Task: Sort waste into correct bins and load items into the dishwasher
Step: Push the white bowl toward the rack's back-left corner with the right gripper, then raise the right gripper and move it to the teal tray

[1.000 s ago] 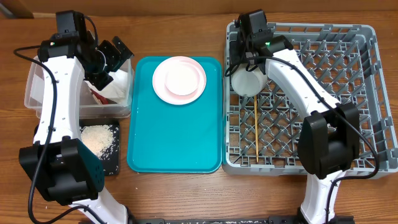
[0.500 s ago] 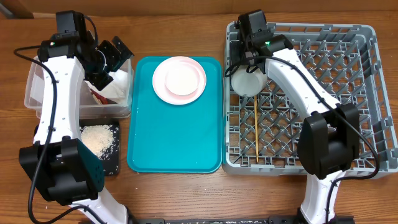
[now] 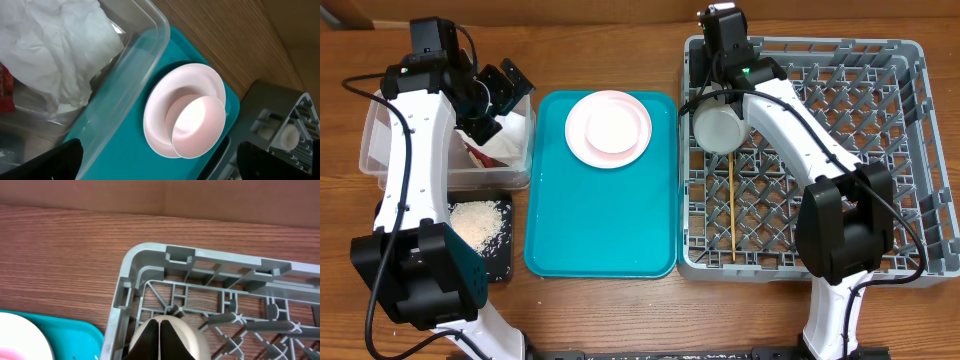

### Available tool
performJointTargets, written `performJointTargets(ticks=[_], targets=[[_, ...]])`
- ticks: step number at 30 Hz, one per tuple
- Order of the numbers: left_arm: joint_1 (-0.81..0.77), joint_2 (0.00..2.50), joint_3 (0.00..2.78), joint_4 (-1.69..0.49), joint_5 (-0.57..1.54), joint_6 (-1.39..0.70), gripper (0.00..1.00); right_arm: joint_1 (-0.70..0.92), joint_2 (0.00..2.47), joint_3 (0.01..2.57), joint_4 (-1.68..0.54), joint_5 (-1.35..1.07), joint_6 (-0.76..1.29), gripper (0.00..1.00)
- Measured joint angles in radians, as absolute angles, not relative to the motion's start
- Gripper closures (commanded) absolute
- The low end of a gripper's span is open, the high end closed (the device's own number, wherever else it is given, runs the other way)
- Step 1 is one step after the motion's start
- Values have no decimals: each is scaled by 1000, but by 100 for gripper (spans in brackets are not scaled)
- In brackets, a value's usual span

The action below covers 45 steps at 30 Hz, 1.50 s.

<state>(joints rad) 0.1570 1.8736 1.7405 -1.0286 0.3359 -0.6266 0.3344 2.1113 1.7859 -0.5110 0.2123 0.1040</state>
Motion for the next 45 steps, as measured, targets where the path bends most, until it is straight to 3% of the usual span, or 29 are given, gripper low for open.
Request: performJointTargets(ticks=[6, 10, 16, 25, 39, 45], targets=[[157, 1874, 1740, -1029, 336, -627, 0, 338, 2088, 1813, -677, 190, 104, 85], [157, 1874, 1740, -1029, 336, -627, 0, 343, 1992, 1818, -840, 171, 150, 95], [157, 1874, 1740, -1029, 336, -627, 0, 344, 1924, 1834, -1093, 70, 240, 96], [157, 1874, 1740, -1029, 336, -627, 0, 336, 1956, 1711, -952, 35, 266, 96], [157, 1874, 1740, -1029, 336, -627, 0, 321, 2010, 1699, -906, 142, 289, 94], [157, 1874, 1740, -1029, 336, -627, 0, 324, 1939, 1721, -910, -2, 287, 90]])
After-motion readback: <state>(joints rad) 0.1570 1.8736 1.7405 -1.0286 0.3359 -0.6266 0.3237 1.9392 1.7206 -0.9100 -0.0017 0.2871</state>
